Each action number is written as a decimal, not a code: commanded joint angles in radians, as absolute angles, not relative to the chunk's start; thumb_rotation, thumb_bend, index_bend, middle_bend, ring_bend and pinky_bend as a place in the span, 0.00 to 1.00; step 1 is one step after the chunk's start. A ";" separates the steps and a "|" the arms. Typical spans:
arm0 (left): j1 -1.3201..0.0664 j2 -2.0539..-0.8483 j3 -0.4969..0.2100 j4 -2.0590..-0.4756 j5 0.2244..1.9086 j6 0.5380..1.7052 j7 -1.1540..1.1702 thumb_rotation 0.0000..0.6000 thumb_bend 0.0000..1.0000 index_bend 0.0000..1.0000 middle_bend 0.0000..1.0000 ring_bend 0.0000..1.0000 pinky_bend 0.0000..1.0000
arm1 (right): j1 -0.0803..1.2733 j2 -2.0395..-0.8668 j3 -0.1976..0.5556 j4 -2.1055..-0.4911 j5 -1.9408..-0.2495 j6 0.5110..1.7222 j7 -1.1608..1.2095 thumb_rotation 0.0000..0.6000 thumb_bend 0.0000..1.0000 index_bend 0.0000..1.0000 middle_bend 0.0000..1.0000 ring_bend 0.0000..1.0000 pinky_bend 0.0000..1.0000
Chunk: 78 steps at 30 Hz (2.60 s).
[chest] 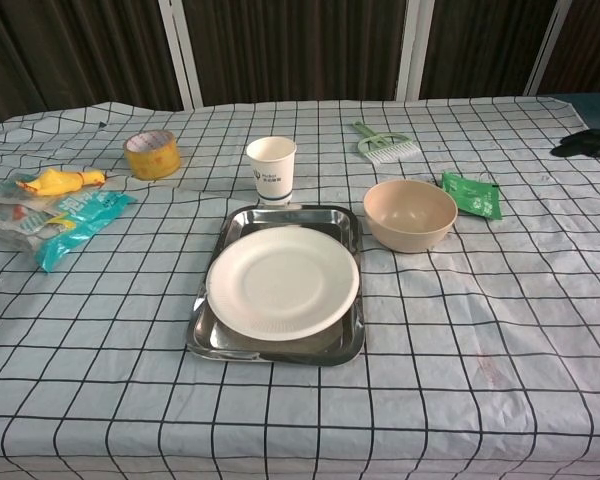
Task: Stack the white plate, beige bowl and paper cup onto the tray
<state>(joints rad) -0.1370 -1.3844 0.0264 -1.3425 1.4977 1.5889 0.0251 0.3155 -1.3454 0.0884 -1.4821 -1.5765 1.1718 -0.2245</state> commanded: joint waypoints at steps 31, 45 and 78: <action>-0.118 -1.371 -0.009 -1.349 1.514 1.538 0.001 1.00 0.37 0.00 0.07 0.00 0.00 | 0.605 -1.755 0.143 -1.059 -1.458 0.998 -0.262 1.00 0.41 0.51 0.00 0.00 0.00; -0.113 -1.359 -0.015 -1.364 1.509 1.515 0.007 1.00 0.37 0.00 0.07 0.00 0.00 | 0.606 -1.753 0.141 -1.076 -1.458 1.067 -0.257 1.00 0.44 0.61 0.00 0.00 0.00; -0.107 -1.325 -0.022 -1.416 1.480 1.466 0.042 1.00 0.37 0.00 0.06 0.00 0.00 | 0.673 -1.986 0.100 -1.076 -1.612 1.198 -0.309 1.00 0.44 0.62 0.02 0.00 0.00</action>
